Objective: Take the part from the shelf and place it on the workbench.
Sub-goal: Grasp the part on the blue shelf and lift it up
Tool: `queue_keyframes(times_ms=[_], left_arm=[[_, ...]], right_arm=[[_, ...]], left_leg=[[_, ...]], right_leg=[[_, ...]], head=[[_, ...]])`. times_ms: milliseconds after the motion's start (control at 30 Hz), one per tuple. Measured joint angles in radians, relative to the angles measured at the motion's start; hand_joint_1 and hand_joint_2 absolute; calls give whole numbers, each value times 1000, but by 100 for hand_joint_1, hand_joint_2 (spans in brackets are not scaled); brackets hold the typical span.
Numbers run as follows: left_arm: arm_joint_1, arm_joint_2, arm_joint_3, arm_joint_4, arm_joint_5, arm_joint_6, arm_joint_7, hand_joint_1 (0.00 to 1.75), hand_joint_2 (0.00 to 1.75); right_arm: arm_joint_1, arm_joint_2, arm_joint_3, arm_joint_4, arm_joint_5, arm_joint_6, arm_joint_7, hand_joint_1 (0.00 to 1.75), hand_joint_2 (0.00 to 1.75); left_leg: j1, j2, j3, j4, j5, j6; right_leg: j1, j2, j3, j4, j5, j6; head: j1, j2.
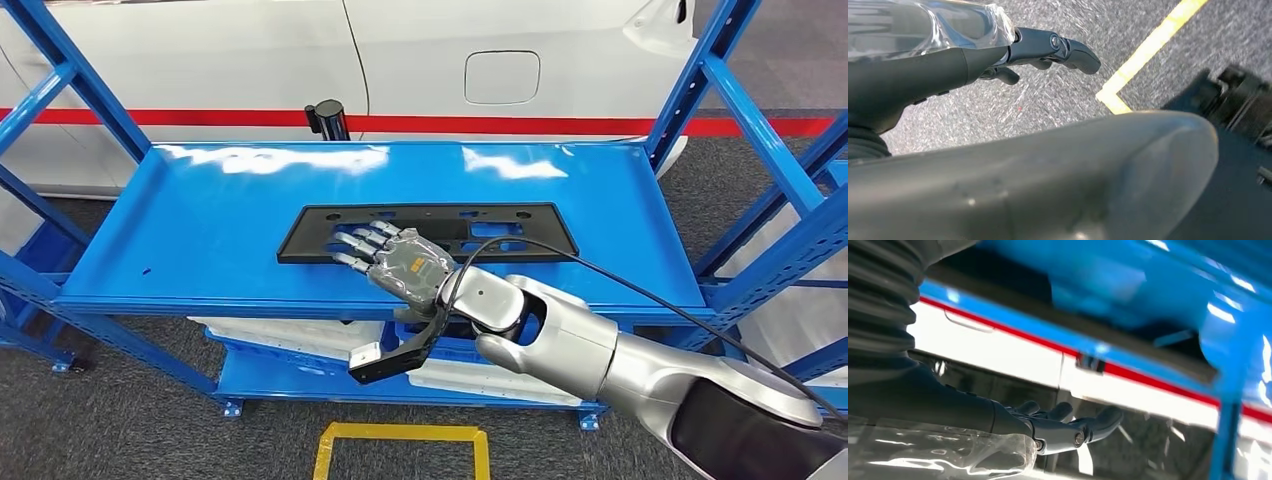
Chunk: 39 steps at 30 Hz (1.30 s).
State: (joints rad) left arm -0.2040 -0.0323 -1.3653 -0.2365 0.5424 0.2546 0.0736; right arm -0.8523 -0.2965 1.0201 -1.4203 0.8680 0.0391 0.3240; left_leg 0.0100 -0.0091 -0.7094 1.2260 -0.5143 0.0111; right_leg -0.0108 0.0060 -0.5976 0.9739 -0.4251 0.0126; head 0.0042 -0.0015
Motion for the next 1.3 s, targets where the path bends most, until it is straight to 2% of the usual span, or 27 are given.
queue_keyframes(times_ms=[67,100,133,233,300,333,400,433,467,500,567,600,633,667,733,800,833,900,933,967,1000,1033,1100,1133,1167,1233,1300], left_arm=[[-2,0,-2,0,-2,-2,1,0,0],[-3,-1,-2,0,-3,-3,2,0,0],[-4,-2,-3,0,-4,-5,2,0,0],[-3,-5,-7,0,-6,-9,4,0,0],[-4,-6,-8,0,-9,-10,4,0,0],[-5,-7,-9,0,-11,-10,4,0,0],[-7,-10,-9,0,-13,-10,4,0,0],[-7,-12,-10,0,-14,-10,4,0,0],[-6,-13,-10,0,-15,-10,4,0,0],[-5,-14,-10,0,-15,-10,4,0,0],[-5,-14,-10,0,-16,-10,5,0,0],[-6,-14,-10,0,-16,-11,5,0,0],[-7,-14,-10,0,-17,-11,5,0,0],[-8,-14,-10,0,-17,-11,5,0,0],[-9,-15,-10,0,-19,-13,6,0,0],[-11,-15,-11,0,-19,-13,6,0,0],[-12,-15,-11,0,-19,-13,6,0,0],[-14,-15,-11,0,-19,-13,4,0,0],[-14,-15,-11,0,-19,-13,4,0,0],[-14,-15,-11,0,-19,-13,3,0,0],[-14,-15,-11,0,-19,-13,2,0,0],[-14,-15,-11,0,-19,-13,2,0,0],[-16,-14,-11,0,-19,-13,1,0,0],[-17,-14,-11,0,-19,-13,1,0,0],[-18,-14,-11,0,-19,-13,1,0,0],[-16,-14,-11,0,-19,-13,2,0,0],[-15,-14,-11,0,-19,-13,1,0,0]], right_arm=[[-7,11,4,38,-3,2,4,0,175],[-11,17,5,58,-5,4,7,0,175],[-15,21,7,79,-7,5,12,0,175],[-21,33,16,142,-11,8,28,0,175],[-26,38,18,180,-12,5,46,0,175],[-28,40,18,199,-15,0,58,0,175],[-31,43,18,238,-21,-22,79,0,175],[-32,44,17,255,-25,-38,87,0,175],[-32,45,16,270,-28,-54,93,0,175],[-34,45,13,283,-29,-67,100,0,175],[-40,45,7,306,-30,-78,108,0,175],[-45,47,5,316,-29,-78,111,0,175],[-50,49,3,323,-28,-76,114,0,175],[-55,51,1,330,-27,-72,117,0,175],[-63,55,0,343,-24,-58,123,85,175],[-73,61,0,359,-18,-36,127,172,175],[-77,64,0,366,-16,-24,129,175,175],[-80,68,2,378,-11,3,132,175,175],[-79,70,3,383,-10,14,133,175,175],[-79,72,4,388,-9,23,133,175,175],[-80,74,4,393,-9,29,133,175,175],[-80,75,5,399,-9,33,132,175,175],[-83,78,6,408,-10,36,130,175,175],[-84,79,6,412,-10,37,129,175,175],[-86,80,6,416,-10,38,126,175,175],[-89,81,6,422,-10,38,121,175,175],[-92,81,6,426,-16,32,110,175,175]], left_leg=[[-8,0,66,-151,73,18],[-13,2,96,-216,98,24],[-16,3,115,-255,111,28],[-17,4,126,-276,116,31],[-11,5,132,-286,121,38],[-8,5,135,-289,123,41],[-6,5,138,-290,122,43],[-5,5,139,-290,121,43],[-2,5,140,-289,120,42],[2,4,143,-288,117,39],[7,2,145,-279,108,25],[7,1,144,-271,101,16],[6,1,143,-265,97,9],[5,1,142,-263,94,3],[9,2,144,-266,93,-3],[12,3,132,-231,68,-8],[13,3,114,-189,44,-11],[12,4,44,-40,-25,-15],[11,4,10,27,-48,-14],[10,4,-13,70,-58,-13],[8,4,-14,65,-45,-8],[6,3,7,17,-16,-1],[-4,3,81,-142,55,19],[-10,5,110,-205,78,25],[-14,7,127,-242,90,28],[-19,11,134,-259,96,26],[-13,12,140,-268,102,32]], right_leg=[[6,1,4,0,-3,-1],[8,2,5,0,-4,-1],[9,3,5,0,-5,0],[7,1,5,0,-9,9],[7,0,-10,39,-36,18],[6,0,-32,90,-65,22],[3,0,-99,230,-125,29],[-1,0,-126,280,-137,33],[-4,0,-136,296,-131,37],[-9,-1,-125,268,-106,42],[-21,-4,-61,134,-38,56],[-25,-2,-31,72,-16,58],[-26,-1,-14,36,-6,56],[-25,2,-8,21,-8,50],[-21,5,-8,20,-8,31],[-21,5,-7,19,-6,18],[-21,5,-6,18,-6,13],[-18,4,-6,18,-6,8],[-16,4,-6,18,-7,7],[-13,4,-6,18,-7,6],[-11,5,-5,18,-7,5],[-9,6,-4,18,-8,5],[-6,8,-3,18,-8,6],[-4,9,-3,18,-8,6],[-3,10,-4,18,-8,8],[-3,11,-2,14,-7,15],[-3,9,-3,21,-16,24]], head=[[0,0],[0,0],[1,0],[1,0],[2,0],[3,0],[4,0],[4,0],[4,0],[4,0],[4,0],[4,0],[3,0],[3,0],[2,0],[2,0],[2,0],[2,0],[2,0],[2,0],[2,0],[2,0],[2,0],[3,0],[3,0],[3,0],[4,0]])
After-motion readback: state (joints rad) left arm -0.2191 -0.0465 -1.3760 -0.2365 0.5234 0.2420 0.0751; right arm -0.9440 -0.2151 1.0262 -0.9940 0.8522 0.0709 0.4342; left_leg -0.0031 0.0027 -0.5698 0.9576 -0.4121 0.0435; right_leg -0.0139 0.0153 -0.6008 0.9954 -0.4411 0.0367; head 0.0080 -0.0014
